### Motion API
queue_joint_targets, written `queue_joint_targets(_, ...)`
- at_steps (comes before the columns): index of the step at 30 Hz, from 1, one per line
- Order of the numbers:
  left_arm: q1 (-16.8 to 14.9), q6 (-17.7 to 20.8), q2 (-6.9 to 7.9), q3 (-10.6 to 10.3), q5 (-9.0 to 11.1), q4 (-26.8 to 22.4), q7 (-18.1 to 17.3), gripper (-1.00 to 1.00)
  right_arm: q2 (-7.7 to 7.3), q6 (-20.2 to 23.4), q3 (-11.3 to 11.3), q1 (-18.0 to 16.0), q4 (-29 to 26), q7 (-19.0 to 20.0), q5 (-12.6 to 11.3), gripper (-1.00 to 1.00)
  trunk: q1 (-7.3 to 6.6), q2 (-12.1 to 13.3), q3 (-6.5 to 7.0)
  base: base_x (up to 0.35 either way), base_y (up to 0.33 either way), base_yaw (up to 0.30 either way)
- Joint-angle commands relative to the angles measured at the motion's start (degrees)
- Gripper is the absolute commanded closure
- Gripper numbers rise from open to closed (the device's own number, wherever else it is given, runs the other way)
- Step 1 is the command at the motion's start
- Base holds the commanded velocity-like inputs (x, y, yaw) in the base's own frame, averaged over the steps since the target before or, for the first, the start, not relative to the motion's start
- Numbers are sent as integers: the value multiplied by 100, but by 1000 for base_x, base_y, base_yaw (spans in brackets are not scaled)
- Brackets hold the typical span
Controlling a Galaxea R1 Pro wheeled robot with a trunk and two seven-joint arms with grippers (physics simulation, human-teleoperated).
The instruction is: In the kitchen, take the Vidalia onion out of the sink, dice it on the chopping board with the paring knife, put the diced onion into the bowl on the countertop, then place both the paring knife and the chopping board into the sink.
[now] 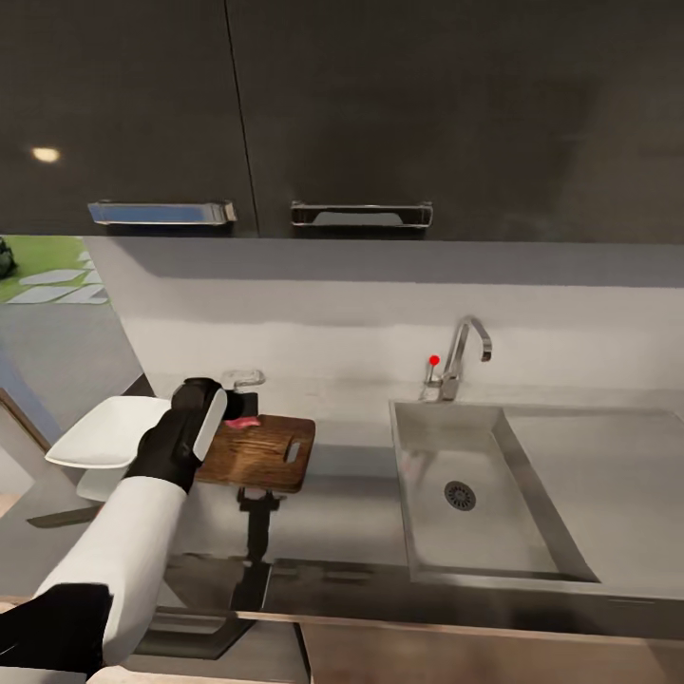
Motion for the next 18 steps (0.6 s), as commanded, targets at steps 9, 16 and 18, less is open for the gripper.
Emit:
queue_joint_targets(9,-5,7,6,3,43,187,45,100,3,-20,-50,-4,3,34,54,-100,3,-12,-12,0,0,0)
queue_joint_targets(16,-5,-67,7,3,43,257,51,100,3,-20,-49,-4,3,34,54,-100,3,-12,-12,0,0,0)
queue_joint_targets(18,-5,-70,7,3,43,286,51,100,3,-20,-47,-4,3,36,56,-100,3,-12,-12,0,0,0)
